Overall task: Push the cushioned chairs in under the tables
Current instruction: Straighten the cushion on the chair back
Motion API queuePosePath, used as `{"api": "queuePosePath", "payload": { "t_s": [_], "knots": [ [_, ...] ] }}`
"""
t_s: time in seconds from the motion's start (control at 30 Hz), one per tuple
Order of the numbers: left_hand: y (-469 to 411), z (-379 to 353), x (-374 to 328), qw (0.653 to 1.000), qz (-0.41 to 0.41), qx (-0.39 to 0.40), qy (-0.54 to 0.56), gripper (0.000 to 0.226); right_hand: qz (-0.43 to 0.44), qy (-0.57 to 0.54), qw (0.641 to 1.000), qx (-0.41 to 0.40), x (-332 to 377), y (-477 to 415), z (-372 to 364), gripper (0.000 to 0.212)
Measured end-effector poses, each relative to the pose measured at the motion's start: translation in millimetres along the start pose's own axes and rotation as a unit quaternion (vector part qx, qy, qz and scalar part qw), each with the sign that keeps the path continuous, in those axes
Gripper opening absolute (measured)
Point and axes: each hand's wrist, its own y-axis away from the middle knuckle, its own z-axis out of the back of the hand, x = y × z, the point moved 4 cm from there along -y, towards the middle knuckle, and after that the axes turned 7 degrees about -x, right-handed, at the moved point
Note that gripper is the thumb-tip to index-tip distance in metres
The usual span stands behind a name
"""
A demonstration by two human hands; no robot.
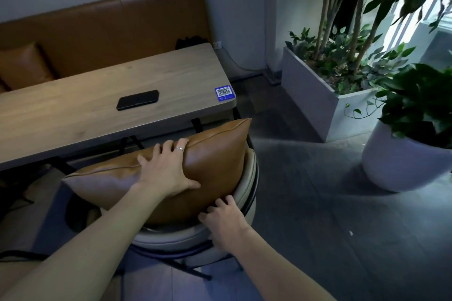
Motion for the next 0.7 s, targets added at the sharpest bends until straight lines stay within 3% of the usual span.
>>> {"api": "queuePosePath", "payload": {
  "t_s": [0.7],
  "knots": [
    [4,0,8,1.0,0.001,-0.01,-0.007,0.124,0.004,-0.029,1.0,-0.008,5,-9,0,0.029]
  ]
}}
